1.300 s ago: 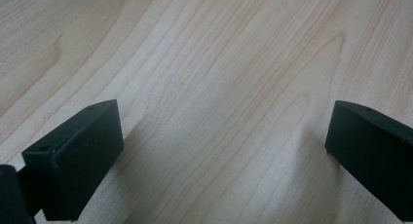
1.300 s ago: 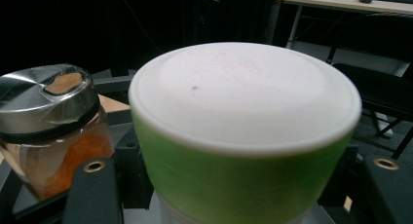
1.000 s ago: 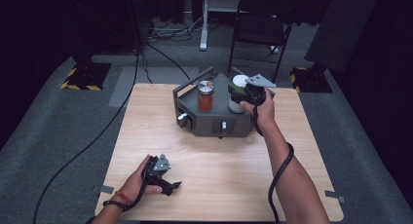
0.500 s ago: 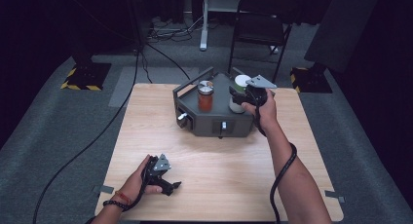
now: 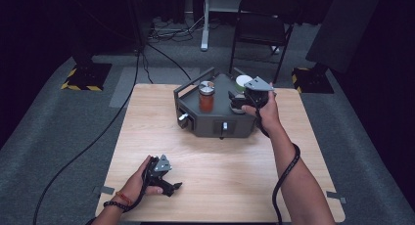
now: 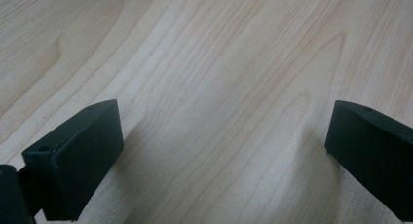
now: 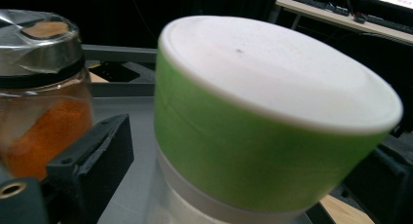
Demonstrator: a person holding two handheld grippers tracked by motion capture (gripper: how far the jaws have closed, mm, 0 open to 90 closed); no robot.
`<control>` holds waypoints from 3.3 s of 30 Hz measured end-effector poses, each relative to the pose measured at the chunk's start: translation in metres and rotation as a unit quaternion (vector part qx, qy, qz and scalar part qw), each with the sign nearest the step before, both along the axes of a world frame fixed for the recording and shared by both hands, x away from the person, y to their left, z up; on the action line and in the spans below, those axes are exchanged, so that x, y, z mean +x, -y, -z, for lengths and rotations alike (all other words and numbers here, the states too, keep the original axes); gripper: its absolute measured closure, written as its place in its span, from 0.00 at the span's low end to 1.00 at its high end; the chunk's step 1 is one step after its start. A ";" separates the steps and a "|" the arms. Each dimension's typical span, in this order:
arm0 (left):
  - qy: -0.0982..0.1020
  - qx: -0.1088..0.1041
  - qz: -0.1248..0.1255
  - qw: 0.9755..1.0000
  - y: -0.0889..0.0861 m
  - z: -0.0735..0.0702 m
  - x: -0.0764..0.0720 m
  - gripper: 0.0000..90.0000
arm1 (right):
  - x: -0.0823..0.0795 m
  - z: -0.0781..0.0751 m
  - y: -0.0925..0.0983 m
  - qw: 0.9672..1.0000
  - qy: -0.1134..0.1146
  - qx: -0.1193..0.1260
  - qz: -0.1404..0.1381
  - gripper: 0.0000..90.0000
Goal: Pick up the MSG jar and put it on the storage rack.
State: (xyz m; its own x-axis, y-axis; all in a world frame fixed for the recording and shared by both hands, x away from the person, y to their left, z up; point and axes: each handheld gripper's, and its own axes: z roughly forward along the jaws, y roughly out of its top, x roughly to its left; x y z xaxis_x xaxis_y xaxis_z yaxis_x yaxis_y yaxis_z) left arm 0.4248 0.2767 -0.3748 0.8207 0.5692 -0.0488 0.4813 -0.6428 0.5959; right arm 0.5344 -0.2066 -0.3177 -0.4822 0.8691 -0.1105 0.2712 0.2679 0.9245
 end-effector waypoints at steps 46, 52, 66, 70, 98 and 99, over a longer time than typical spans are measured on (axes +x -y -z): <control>0.000 0.000 0.000 1.000 0.000 0.000 0.000 0.00 | -0.067 0.016 0.049 0.995 0.063 0.008 -0.075 0.02; 0.000 0.000 -0.001 1.000 0.000 0.000 0.000 0.00 | -0.078 0.027 0.057 0.993 0.069 0.008 -0.091 0.02; 0.000 0.000 0.000 1.000 0.000 0.000 0.000 0.00 | -0.098 0.051 0.064 0.988 0.031 0.001 -0.152 0.02; 0.000 0.000 0.000 1.000 0.000 0.000 0.000 0.00 | -0.099 0.058 0.062 0.986 0.019 -0.005 -0.163 0.02; 0.000 -0.001 -0.001 1.000 0.000 0.000 0.000 0.00 | -0.121 0.087 0.066 0.975 -0.048 -0.065 -0.205 0.02; -0.001 -0.001 -0.001 1.000 0.000 0.000 -0.001 0.00 | -0.121 0.087 0.068 0.975 -0.052 -0.065 -0.207 0.02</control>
State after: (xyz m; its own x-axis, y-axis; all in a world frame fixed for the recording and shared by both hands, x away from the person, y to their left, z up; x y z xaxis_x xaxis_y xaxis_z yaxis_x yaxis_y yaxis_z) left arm 0.4242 0.2766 -0.3750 0.8191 0.5714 -0.0508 0.4837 -0.6403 0.5967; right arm 0.4134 -0.2743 -0.4044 -0.8029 0.5797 -0.1385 0.2058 0.4877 0.8484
